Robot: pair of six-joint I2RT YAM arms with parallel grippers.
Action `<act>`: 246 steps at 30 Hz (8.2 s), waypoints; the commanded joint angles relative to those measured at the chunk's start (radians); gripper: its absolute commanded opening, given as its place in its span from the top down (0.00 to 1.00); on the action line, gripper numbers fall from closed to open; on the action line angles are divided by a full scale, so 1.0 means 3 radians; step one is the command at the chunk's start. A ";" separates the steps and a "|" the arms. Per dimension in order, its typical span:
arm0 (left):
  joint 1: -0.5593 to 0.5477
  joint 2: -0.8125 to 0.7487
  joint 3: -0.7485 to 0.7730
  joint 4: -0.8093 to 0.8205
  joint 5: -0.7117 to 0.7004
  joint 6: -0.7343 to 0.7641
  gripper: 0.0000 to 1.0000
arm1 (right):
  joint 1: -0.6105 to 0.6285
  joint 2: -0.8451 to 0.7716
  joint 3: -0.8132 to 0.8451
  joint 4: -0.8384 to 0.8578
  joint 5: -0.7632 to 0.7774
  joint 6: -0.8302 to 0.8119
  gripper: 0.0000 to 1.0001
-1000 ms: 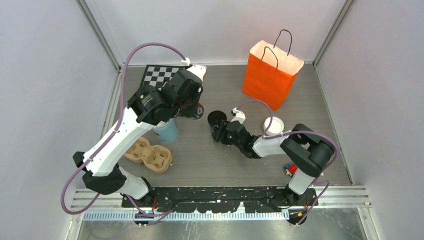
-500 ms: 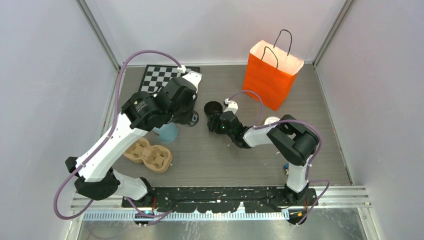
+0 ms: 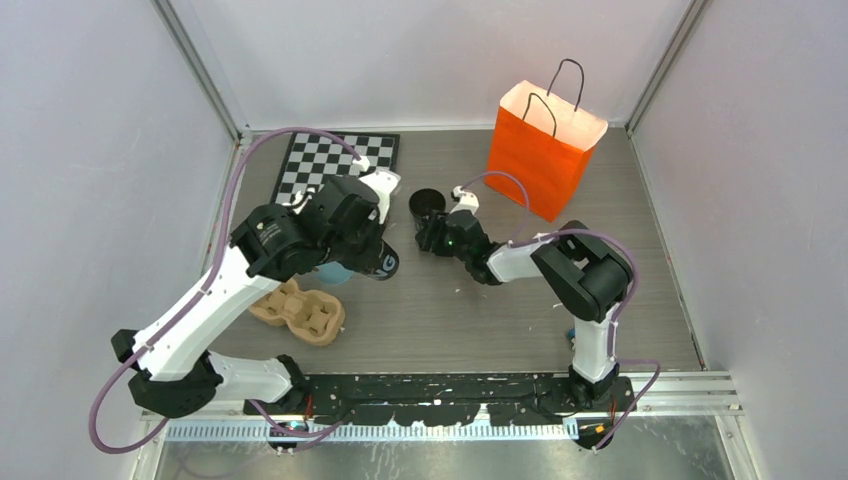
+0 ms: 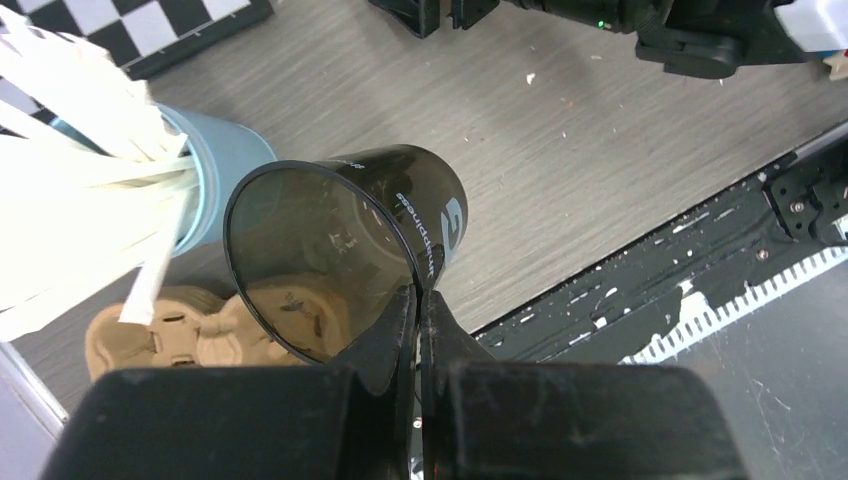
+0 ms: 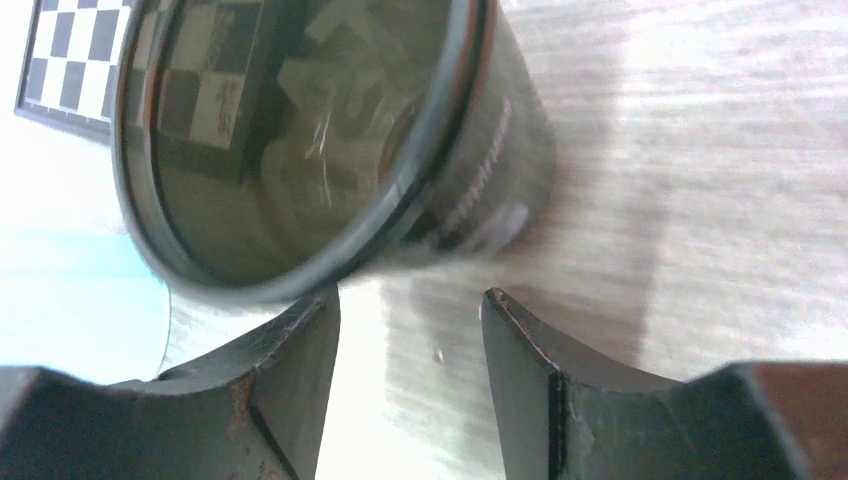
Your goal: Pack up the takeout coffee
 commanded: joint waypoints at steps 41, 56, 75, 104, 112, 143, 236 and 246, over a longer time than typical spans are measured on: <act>-0.0916 0.1832 0.0241 0.1016 -0.0215 -0.0271 0.57 | -0.0054 -0.5309 -0.0434 -0.4520 0.1661 0.0235 0.09; -0.0909 -0.0079 -0.0453 0.1004 -0.0548 0.0089 0.00 | -0.0114 -0.3976 -0.0626 -0.3899 0.1313 -0.0446 0.21; -0.0908 -0.2196 -0.2508 0.1704 -0.0406 0.0386 0.00 | -0.1033 -0.2655 -0.0313 -0.3305 0.0481 -0.1257 0.66; -0.0907 -0.2047 -0.2484 0.1466 -0.0422 0.0407 0.03 | -0.1464 -0.1532 0.0028 -0.2859 0.0015 -0.1422 0.80; -0.0911 -0.1977 -0.2485 0.1447 -0.0447 0.0408 0.03 | -0.1467 -0.1558 0.0037 -0.2895 -0.0044 -0.1449 0.98; -0.0910 -0.1993 -0.2478 0.1425 -0.0479 0.0392 0.05 | -0.1471 -0.1470 0.0054 -0.2928 0.0001 -0.1358 0.77; -0.0907 -0.1882 -0.2473 0.1404 -0.0524 0.0397 0.05 | -0.1468 -0.1348 0.0197 -0.2970 -0.0105 -0.1223 0.80; -0.0907 -0.1882 -0.2474 0.1405 -0.0523 0.0397 0.05 | -0.1469 -0.1417 0.0220 -0.3024 -0.0125 -0.1270 1.00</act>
